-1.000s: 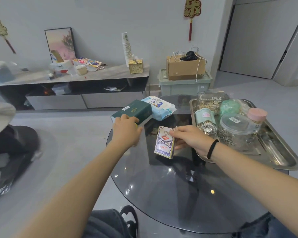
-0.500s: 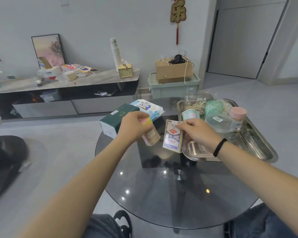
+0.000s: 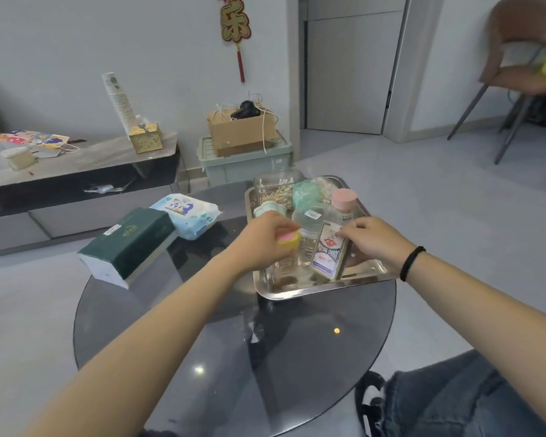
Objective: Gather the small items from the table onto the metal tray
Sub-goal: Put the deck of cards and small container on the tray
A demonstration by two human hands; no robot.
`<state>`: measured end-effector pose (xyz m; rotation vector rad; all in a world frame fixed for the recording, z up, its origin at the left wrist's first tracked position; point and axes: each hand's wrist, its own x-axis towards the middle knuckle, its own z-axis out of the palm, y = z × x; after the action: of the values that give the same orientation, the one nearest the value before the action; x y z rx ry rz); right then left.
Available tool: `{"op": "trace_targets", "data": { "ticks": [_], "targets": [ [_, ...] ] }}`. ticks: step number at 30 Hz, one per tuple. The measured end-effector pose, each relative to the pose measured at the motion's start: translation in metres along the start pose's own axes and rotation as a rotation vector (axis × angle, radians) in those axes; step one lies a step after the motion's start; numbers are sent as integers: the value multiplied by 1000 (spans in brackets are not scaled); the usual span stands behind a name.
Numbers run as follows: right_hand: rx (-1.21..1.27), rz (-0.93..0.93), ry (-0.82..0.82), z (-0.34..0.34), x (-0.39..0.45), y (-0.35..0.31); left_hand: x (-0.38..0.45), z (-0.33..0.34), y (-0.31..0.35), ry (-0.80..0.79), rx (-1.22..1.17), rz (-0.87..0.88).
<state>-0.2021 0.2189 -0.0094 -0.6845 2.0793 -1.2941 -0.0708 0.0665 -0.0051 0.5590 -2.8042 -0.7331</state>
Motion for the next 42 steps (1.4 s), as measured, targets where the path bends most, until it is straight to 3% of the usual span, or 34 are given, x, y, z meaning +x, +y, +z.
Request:
{"op": "trace_targets", "data": {
  "ticks": [3, 13, 18, 22, 26, 31, 36, 42],
  "targets": [
    [46, 18, -21, 10, -1, 2, -1, 8, -8, -24, 38, 3],
    [-285, -1, 9, 14, -4, 5, -3, 13, -14, 24, -39, 34],
    [-207, 59, -50, 10, -2, 9, -1, 15, -19, 4, 17, 6],
    [-240, -14, -44, -1, -1, 8, 0, 19, -20, 76, 11, -10],
    [-129, 59, -124, -4, -1, 10, 4, 22, -22, 128, -28, -30],
    [-32, 117, -191, 15, -3, 13, 11, 19, -20, 80, -94, -98],
    [-467, -43, -164, 30, 2, 17, 10, 13, -26, 37, -143, -90],
    [-631, -81, -180, 34, 8, 20, 7, 17, -27, 58, -138, -89]
  ]
}}
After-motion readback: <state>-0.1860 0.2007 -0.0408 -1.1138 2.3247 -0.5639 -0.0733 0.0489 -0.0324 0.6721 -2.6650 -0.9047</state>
